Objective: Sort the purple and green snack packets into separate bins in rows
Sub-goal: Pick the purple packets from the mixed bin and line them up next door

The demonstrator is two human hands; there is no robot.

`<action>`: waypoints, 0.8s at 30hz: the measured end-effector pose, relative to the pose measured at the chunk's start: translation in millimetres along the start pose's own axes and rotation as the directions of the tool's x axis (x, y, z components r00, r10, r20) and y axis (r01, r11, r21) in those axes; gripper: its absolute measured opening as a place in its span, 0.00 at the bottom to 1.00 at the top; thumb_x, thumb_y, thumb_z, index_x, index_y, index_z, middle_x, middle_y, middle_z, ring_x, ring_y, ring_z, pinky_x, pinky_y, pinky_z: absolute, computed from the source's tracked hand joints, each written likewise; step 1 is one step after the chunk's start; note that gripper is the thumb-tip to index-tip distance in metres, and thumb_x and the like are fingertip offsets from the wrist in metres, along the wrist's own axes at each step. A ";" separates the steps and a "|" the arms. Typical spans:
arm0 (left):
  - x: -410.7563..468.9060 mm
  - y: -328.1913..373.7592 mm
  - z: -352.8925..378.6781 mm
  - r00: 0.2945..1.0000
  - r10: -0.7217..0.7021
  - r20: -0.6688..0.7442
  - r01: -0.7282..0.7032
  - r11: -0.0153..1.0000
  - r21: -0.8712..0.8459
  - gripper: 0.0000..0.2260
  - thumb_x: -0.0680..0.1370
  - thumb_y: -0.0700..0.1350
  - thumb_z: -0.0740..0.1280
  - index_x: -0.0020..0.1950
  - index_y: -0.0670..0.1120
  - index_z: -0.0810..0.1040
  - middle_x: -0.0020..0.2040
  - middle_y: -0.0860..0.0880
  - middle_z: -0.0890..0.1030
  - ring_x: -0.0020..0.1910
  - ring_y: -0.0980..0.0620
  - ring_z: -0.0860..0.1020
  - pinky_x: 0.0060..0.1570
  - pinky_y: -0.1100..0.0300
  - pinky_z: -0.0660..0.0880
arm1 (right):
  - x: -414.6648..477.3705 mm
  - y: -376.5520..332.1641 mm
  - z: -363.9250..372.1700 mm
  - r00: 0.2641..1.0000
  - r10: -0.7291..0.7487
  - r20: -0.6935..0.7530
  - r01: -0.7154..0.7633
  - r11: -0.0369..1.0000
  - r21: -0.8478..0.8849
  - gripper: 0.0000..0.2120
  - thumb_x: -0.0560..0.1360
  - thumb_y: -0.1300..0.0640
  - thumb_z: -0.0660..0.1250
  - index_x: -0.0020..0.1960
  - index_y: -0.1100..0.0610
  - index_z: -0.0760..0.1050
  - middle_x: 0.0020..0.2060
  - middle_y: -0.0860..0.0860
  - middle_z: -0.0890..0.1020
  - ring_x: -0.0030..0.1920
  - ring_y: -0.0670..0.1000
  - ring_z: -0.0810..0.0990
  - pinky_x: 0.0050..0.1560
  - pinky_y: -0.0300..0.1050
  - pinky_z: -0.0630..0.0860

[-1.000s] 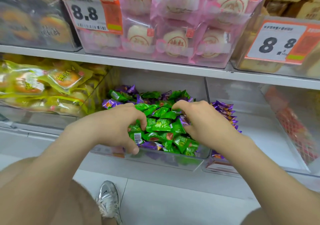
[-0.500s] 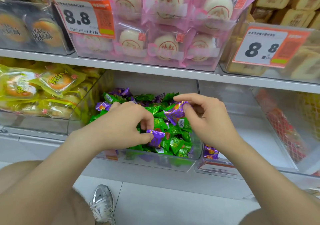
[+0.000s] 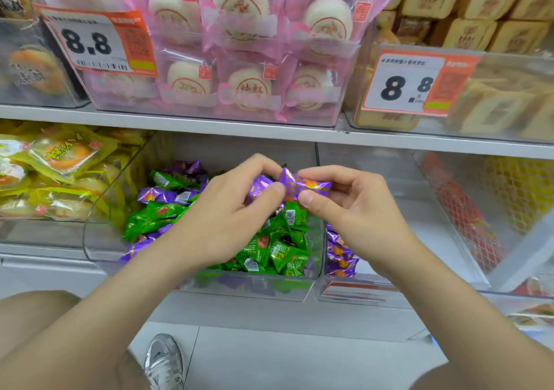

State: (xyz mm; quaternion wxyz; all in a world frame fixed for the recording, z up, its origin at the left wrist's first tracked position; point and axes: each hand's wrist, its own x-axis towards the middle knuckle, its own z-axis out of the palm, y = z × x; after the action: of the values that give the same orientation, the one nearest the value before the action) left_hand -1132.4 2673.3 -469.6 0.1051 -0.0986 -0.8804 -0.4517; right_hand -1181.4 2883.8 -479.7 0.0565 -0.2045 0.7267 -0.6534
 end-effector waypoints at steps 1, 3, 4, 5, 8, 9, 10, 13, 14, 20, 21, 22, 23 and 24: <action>0.9 1.4 3.7 0.999 0.038 0.000 -0.038 0.999 0.032 0.01 0.84 0.49 0.66 0.54 0.55 0.77 0.33 0.50 0.76 0.28 0.55 0.71 0.30 0.60 0.68 | -2.1 0.5 -2.6 1.000 0.010 0.002 -0.010 1.000 0.012 0.13 0.77 0.65 0.75 0.60 0.57 0.83 0.49 0.53 0.89 0.52 0.54 0.88 0.58 0.51 0.84; 4.3 3.4 7.8 0.995 0.093 -0.029 -0.090 0.992 0.089 0.02 0.83 0.50 0.68 0.50 0.54 0.78 0.34 0.55 0.75 0.30 0.57 0.70 0.32 0.65 0.63 | -6.2 1.0 -10.4 0.999 0.030 0.011 -0.030 0.999 0.025 0.13 0.76 0.64 0.76 0.59 0.57 0.83 0.50 0.54 0.89 0.52 0.55 0.88 0.58 0.52 0.83; 6.4 4.4 9.7 0.993 0.109 -0.034 -0.105 0.989 0.101 0.02 0.83 0.49 0.69 0.50 0.54 0.78 0.36 0.54 0.75 0.32 0.57 0.71 0.33 0.65 0.63 | -8.2 0.7 -14.9 0.999 0.037 0.023 -0.037 0.999 0.015 0.13 0.76 0.64 0.76 0.60 0.58 0.84 0.50 0.54 0.89 0.52 0.55 0.88 0.58 0.53 0.84; 8.5 4.7 12.5 0.992 0.123 -0.032 -0.119 0.987 0.110 0.02 0.83 0.49 0.69 0.50 0.54 0.79 0.37 0.54 0.76 0.33 0.56 0.72 0.35 0.64 0.64 | -9.9 0.0 -19.8 0.999 0.038 0.035 -0.038 0.999 -0.018 0.13 0.76 0.63 0.77 0.59 0.58 0.84 0.49 0.53 0.89 0.52 0.55 0.88 0.58 0.54 0.84; 10.9 11.7 26.7 0.990 0.139 0.008 -0.139 0.985 0.107 0.02 0.83 0.49 0.69 0.51 0.55 0.79 0.39 0.54 0.77 0.34 0.55 0.74 0.35 0.61 0.68 | -13.1 -0.5 -37.4 0.998 0.017 0.068 -0.006 0.988 -0.155 0.10 0.76 0.63 0.77 0.56 0.56 0.85 0.47 0.53 0.88 0.48 0.53 0.88 0.55 0.53 0.85; 11.3 14.5 32.2 0.991 0.135 0.009 -0.135 0.987 0.082 0.02 0.83 0.49 0.68 0.51 0.55 0.79 0.38 0.55 0.76 0.32 0.56 0.73 0.33 0.63 0.67 | -13.4 -0.4 -45.2 0.998 0.010 0.068 0.001 0.986 -0.169 0.09 0.76 0.63 0.77 0.55 0.55 0.85 0.47 0.54 0.88 0.47 0.54 0.87 0.55 0.53 0.84; 11.9 17.4 36.9 0.993 0.114 0.003 -0.114 0.993 0.044 0.04 0.84 0.47 0.67 0.52 0.56 0.79 0.36 0.55 0.76 0.30 0.57 0.71 0.31 0.64 0.66 | -13.1 -0.2 -54.3 0.999 0.005 0.053 0.004 0.986 -0.169 0.09 0.77 0.63 0.76 0.55 0.55 0.85 0.47 0.54 0.88 0.48 0.55 0.87 0.55 0.54 0.83; 14.9 22.0 44.8 1.000 -0.019 0.010 0.020 0.997 -0.078 0.16 0.84 0.40 0.60 0.59 0.61 0.79 0.39 0.41 0.79 0.31 0.44 0.72 0.27 0.53 0.68 | -11.3 5.1 -89.5 0.996 -0.001 -0.084 -0.019 0.972 -0.234 0.08 0.77 0.59 0.77 0.56 0.54 0.85 0.46 0.52 0.88 0.49 0.59 0.87 0.57 0.56 0.82; 15.7 22.1 46.5 0.999 -0.038 0.011 0.039 0.995 -0.092 0.18 0.84 0.39 0.59 0.61 0.62 0.78 0.42 0.38 0.79 0.33 0.40 0.73 0.28 0.51 0.70 | -10.7 9.4 -101.7 0.993 0.001 -0.114 -0.039 0.943 -0.330 0.09 0.76 0.57 0.78 0.56 0.52 0.86 0.45 0.50 0.88 0.47 0.57 0.87 0.56 0.54 0.82; 21.2 15.8 64.3 0.999 -0.030 -0.043 0.020 0.974 -0.225 0.11 0.83 0.41 0.68 0.62 0.53 0.79 0.51 0.51 0.86 0.50 0.47 0.83 0.57 0.41 0.80 | -14.1 39.0 -138.9 0.978 0.199 0.057 -0.047 0.480 -0.876 0.11 0.70 0.51 0.82 0.52 0.47 0.88 0.41 0.42 0.88 0.41 0.40 0.83 0.48 0.38 0.78; 22.2 15.4 66.3 0.999 -0.028 -0.044 0.018 0.977 -0.215 0.10 0.82 0.41 0.69 0.61 0.53 0.80 0.51 0.53 0.86 0.51 0.49 0.83 0.57 0.42 0.80 | -13.6 43.4 -139.6 0.972 0.223 0.072 -0.042 0.468 -0.883 0.12 0.69 0.51 0.83 0.51 0.48 0.88 0.40 0.43 0.87 0.41 0.40 0.83 0.48 0.38 0.78; 22.6 15.9 68.4 0.999 -0.022 -0.040 0.013 0.979 -0.205 0.09 0.82 0.41 0.69 0.60 0.53 0.81 0.51 0.54 0.86 0.50 0.49 0.83 0.57 0.42 0.80 | -12.8 47.7 -140.1 0.968 0.237 0.081 -0.038 0.460 -0.887 0.12 0.68 0.51 0.84 0.50 0.48 0.88 0.39 0.44 0.87 0.41 0.40 0.82 0.49 0.39 0.79; 22.7 15.7 70.0 0.999 -0.019 -0.035 0.012 0.980 -0.197 0.09 0.82 0.41 0.69 0.59 0.53 0.81 0.51 0.54 0.86 0.50 0.50 0.83 0.57 0.42 0.79 | -11.9 51.8 -139.9 0.966 0.245 0.088 -0.034 0.455 -0.890 0.13 0.67 0.51 0.84 0.49 0.49 0.87 0.39 0.44 0.86 0.42 0.40 0.82 0.49 0.41 0.79; 22.5 15.7 71.3 1.000 -0.017 -0.026 0.012 0.981 -0.192 0.09 0.82 0.41 0.69 0.59 0.53 0.81 0.50 0.54 0.86 0.50 0.50 0.83 0.57 0.43 0.79 | -10.8 56.5 -139.6 0.964 0.249 0.094 -0.029 0.449 -0.893 0.13 0.68 0.51 0.84 0.50 0.49 0.87 0.40 0.44 0.86 0.43 0.40 0.81 0.50 0.43 0.80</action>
State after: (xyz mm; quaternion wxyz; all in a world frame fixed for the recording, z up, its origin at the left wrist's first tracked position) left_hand -1156.6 2742.2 -491.8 0.1040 -0.0956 -0.8320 -0.5365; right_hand -1233.0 3020.6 -517.1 0.0727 -0.2116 0.9632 -0.1489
